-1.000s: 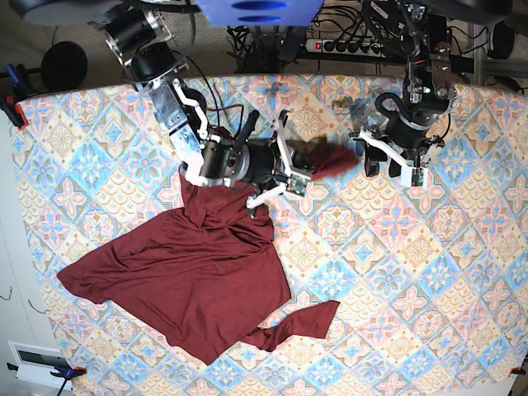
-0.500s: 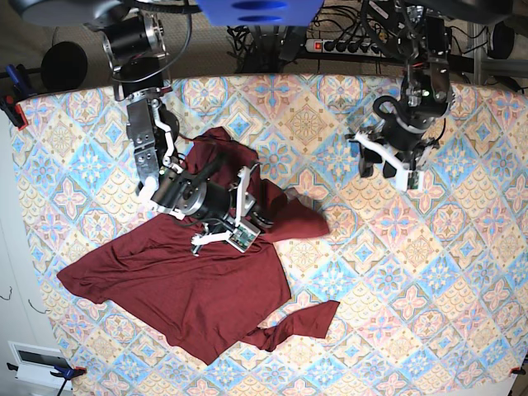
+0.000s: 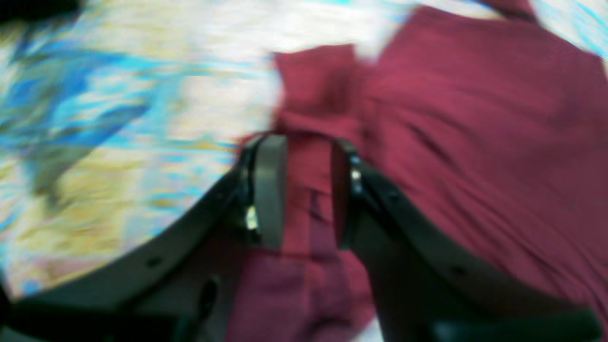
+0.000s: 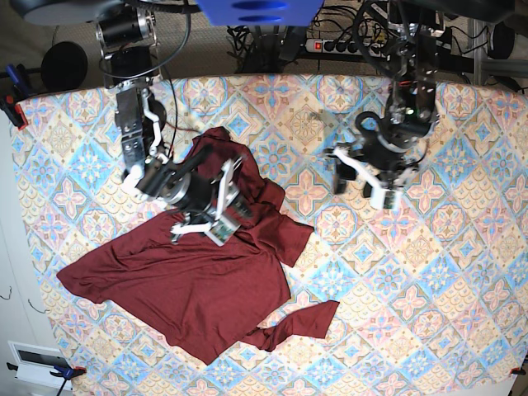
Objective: Layout the t-shirt on the table in an organized manner, then fold the t-shirt properly
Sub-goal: 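Lift the grasped shirt edge with the right gripper and drag it, then grasp the shirt with the left gripper and pull it away from the right gripper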
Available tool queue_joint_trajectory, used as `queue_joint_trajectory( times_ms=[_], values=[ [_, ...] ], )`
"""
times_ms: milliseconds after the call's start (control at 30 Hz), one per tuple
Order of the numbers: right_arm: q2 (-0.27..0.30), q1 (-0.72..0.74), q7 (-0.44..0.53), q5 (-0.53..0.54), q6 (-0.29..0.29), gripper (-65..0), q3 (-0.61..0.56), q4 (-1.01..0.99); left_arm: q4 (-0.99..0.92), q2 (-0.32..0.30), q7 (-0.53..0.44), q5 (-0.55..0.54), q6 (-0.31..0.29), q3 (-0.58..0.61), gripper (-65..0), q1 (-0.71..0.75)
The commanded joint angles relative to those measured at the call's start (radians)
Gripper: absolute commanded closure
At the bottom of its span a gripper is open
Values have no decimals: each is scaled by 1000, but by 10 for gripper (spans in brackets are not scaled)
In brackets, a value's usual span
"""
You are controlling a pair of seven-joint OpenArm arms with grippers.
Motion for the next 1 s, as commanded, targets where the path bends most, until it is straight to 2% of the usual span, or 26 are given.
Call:
queue_joint_trajectory(
  times_ms=[0, 167, 300, 533, 733, 800, 833, 900, 967],
  values=[
    [6, 15, 18, 11, 6, -161, 28, 20, -16, 2, -21, -10, -1, 22, -349, -37],
    [45, -30, 24, 11, 6, -161, 123, 20, -161, 106, -20, -16, -1, 53, -365, -138],
    [59, -70, 24, 11, 6, -161, 172, 24, -269, 194, 26, -30, -1, 62, -390, -241],
    [59, -105, 24, 11, 6, -161, 232, 24, -495, 298, 29, -79, -1, 77, -392, -402],
    [59, -105, 24, 11, 6, -161, 232, 26, -701, 341, 31, -79, -1, 80, -380, -493],
    [59, -104, 26, 11, 6, -161, 232, 26, -719, 349, 32, -79, -3, 80, -299, -497],
    [59, -104, 26, 11, 6, -161, 232, 26, -714, 347, 32, -81, -3, 80, -226, -497],
    [59, -104, 26, 11, 6, -161, 232, 26, -714, 343, 32, -81, -3, 76, -21, -497],
    [59, -101, 26, 11, 6, -161, 232, 20, -696, 298, 48, -84, -1, 71, 0, -494]
  ],
)
